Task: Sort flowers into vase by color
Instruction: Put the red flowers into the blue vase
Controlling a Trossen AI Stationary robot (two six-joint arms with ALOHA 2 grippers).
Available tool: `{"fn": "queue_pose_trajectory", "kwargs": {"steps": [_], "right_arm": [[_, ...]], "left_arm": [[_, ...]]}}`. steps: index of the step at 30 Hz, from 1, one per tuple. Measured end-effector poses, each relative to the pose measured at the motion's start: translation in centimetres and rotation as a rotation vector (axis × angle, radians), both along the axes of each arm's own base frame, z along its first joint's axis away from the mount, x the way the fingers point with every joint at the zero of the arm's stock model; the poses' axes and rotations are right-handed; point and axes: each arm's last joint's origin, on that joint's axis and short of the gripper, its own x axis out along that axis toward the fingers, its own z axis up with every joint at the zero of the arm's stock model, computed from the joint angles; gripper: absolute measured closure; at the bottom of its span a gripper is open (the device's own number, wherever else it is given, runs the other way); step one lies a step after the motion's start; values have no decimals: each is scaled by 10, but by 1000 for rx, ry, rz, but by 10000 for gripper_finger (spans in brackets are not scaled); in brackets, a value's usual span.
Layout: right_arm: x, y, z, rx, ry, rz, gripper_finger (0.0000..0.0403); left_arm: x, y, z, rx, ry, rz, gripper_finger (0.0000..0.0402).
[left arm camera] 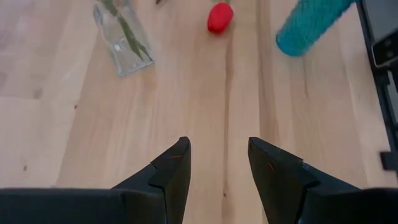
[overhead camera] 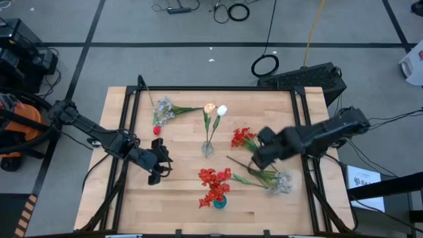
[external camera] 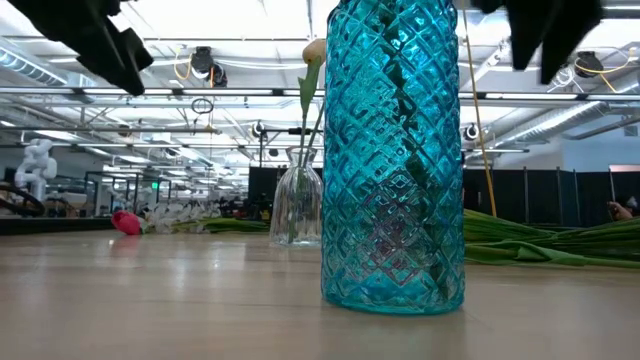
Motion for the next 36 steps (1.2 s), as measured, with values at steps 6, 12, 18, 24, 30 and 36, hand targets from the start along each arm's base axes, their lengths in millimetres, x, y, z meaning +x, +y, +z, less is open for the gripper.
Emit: {"fn": "queue_pose_trajectory", "kwargs": {"steps": [6,12,18,24,30,36], "right_arm": [[9,-27,-35,26,91,170,26],[-13,-32,-101,106,161,256,26],[-21,-41,-143,149,37,258,26],[-14,-56,-159,140,-10,252,26],[-12,-68,-176,189,91,226,26],[-5,-67,-188,220,111,233,34]], "left_arm": [[1,3,0,-80,11,113,236],[5,1,4,-132,-40,139,236],[7,1,6,-131,-74,153,236],[8,1,6,-115,-88,172,236],[8,1,7,-118,-92,172,236],[8,1,6,-115,-88,172,236]]}}
